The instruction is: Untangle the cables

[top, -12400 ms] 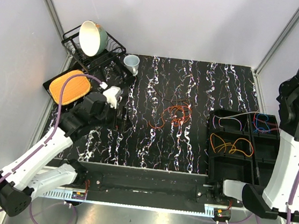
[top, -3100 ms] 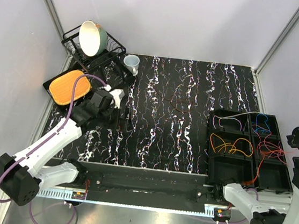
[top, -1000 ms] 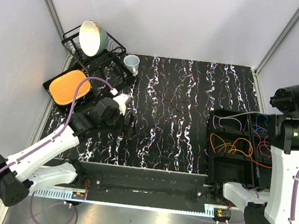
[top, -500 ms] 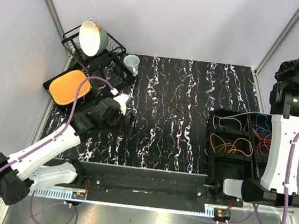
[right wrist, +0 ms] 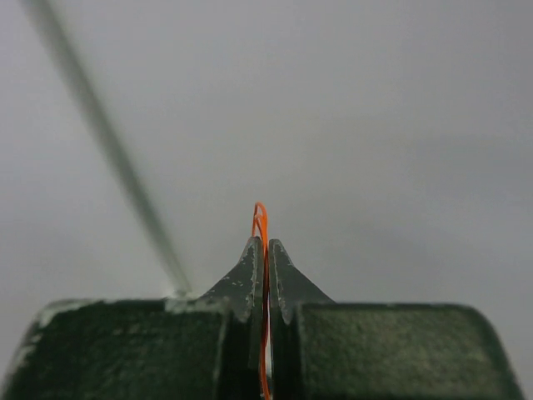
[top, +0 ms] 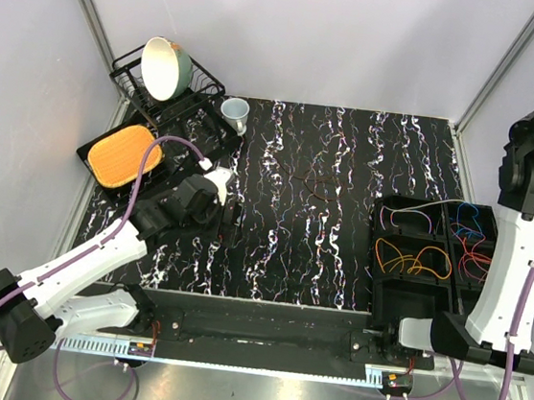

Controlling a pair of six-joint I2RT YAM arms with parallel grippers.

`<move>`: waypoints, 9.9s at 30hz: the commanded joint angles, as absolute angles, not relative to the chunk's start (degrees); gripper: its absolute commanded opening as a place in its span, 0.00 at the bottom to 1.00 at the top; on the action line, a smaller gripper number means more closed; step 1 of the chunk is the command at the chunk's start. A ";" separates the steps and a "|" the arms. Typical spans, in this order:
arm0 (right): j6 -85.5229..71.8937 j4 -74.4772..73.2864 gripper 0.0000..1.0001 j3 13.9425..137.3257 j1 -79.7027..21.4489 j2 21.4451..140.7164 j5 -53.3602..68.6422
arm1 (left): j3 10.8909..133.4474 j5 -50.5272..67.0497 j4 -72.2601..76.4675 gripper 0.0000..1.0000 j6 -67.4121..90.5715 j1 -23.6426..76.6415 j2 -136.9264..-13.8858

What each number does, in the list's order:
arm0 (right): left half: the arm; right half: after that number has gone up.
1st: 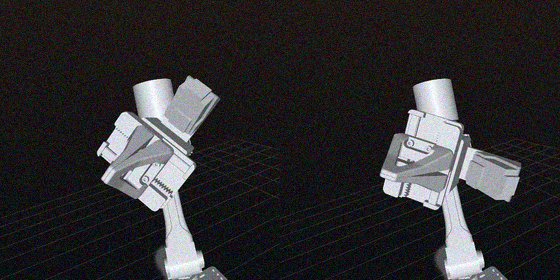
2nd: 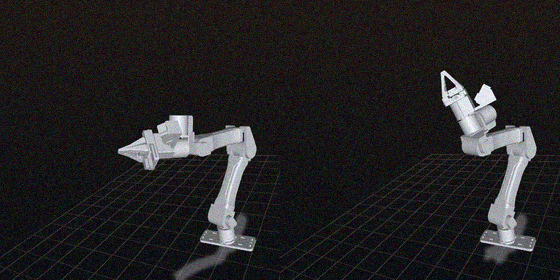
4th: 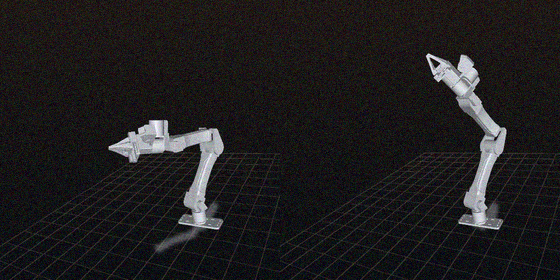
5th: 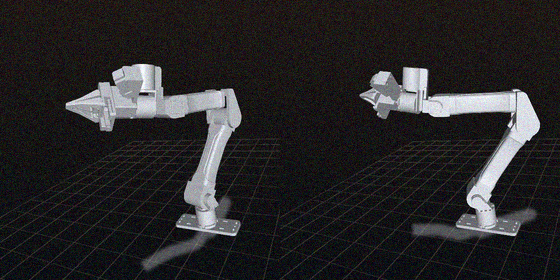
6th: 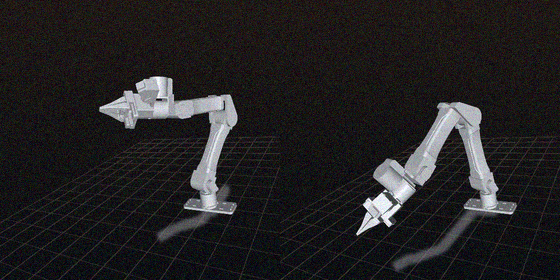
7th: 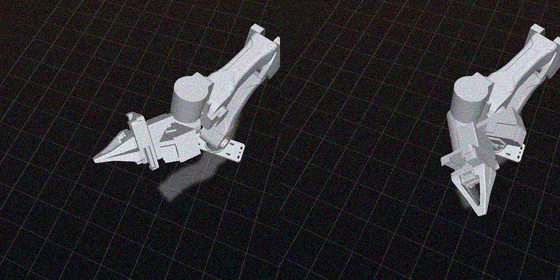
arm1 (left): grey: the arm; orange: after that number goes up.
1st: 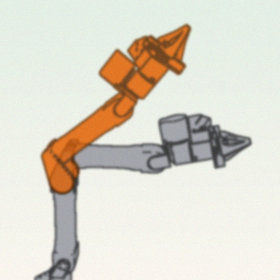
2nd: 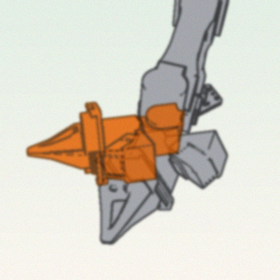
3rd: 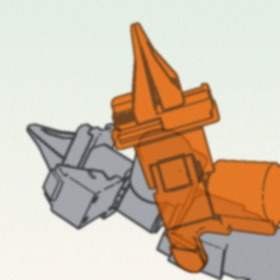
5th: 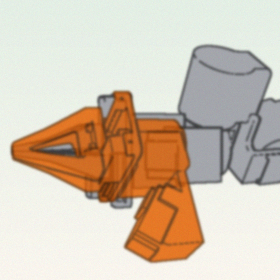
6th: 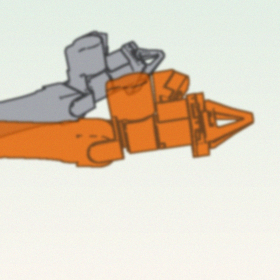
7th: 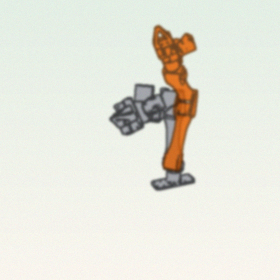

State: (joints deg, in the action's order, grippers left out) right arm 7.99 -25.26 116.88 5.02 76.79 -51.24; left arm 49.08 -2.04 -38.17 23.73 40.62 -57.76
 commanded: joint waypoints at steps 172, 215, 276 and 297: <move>-36.30 -38.94 1.00 62.05 3.16 64.86 -0.97 | 121.90 2.20 -26.90 0.87 23.80 45.44 -135.35; -34.19 -35.33 1.00 58.62 2.99 64.86 7.29 | 120.34 -25.48 -19.43 0.61 22.24 53.26 -138.35; -42.18 -21.37 1.00 56.87 1.93 61.71 28.55 | 114.90 35.92 -24.36 0.00 42.44 28.23 -117.09; -56.16 -7.47 0.85 62.40 -16.96 68.37 25.40 | 92.20 50.63 -22.24 0.00 31.38 26.72 -97.82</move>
